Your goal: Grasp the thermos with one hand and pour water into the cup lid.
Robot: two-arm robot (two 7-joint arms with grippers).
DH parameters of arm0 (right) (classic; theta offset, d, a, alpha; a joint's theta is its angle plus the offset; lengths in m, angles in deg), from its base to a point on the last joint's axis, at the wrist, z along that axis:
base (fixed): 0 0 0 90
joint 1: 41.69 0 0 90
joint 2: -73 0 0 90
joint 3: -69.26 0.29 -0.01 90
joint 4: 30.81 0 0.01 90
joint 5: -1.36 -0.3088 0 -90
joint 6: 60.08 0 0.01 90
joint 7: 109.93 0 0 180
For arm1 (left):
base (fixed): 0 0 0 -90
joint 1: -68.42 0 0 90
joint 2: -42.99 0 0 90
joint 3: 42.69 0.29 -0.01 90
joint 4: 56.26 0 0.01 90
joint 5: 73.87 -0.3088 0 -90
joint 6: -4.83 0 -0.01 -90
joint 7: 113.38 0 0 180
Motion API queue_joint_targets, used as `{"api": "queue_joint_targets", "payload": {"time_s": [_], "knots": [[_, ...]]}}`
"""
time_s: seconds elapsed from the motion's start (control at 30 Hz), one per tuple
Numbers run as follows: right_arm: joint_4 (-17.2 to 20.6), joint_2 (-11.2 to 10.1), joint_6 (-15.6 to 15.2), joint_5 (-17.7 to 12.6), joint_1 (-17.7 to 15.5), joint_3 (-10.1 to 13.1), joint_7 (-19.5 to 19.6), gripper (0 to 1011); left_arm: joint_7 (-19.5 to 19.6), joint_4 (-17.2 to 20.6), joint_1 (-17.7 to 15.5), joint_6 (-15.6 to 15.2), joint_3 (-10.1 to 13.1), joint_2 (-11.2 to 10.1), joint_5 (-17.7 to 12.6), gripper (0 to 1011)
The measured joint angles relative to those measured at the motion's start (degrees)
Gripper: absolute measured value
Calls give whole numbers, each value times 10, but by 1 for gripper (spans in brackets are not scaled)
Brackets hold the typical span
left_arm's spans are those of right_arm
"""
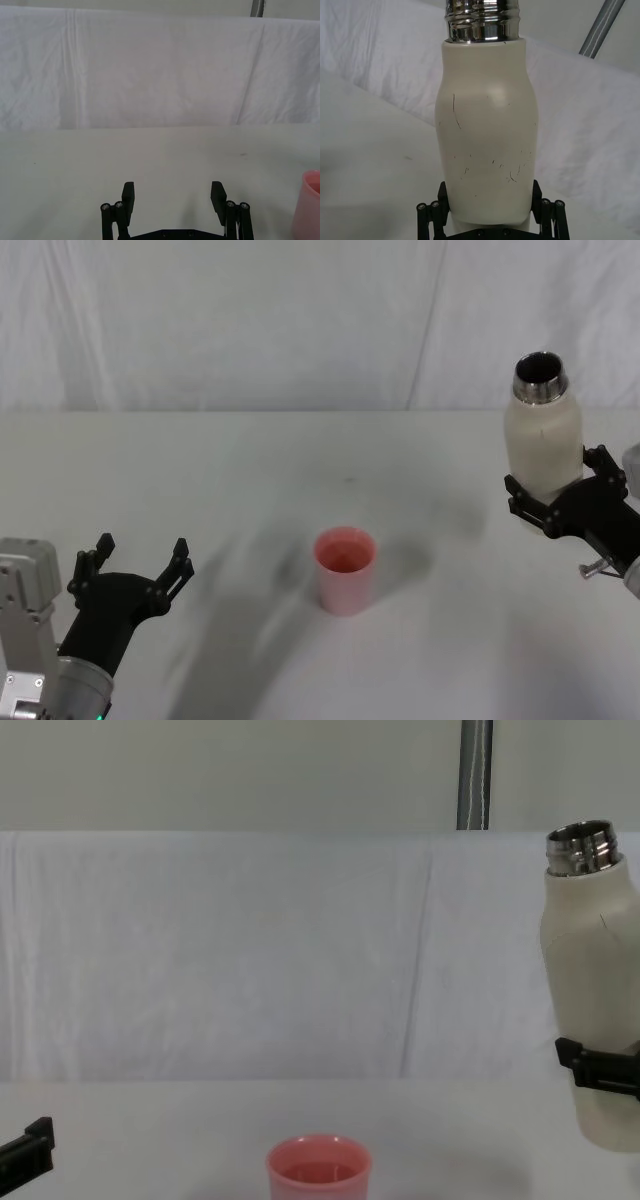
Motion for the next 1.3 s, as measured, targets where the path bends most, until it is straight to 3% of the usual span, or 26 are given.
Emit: {"api": "queue_joint_targets", "payload": {"time_s": [0.4,0.73,1.3], "knots": [[34,-15,6,51,-29,1,7,959,0,0,0,0,0,0,0,1001],[43,-45,24,172,-36,-38,16,959,0,0,0,0,0,0,0,1001],[15,-37,31,255,-12,-65,26,959,0,0,0,0,0,0,0,1001]]}}
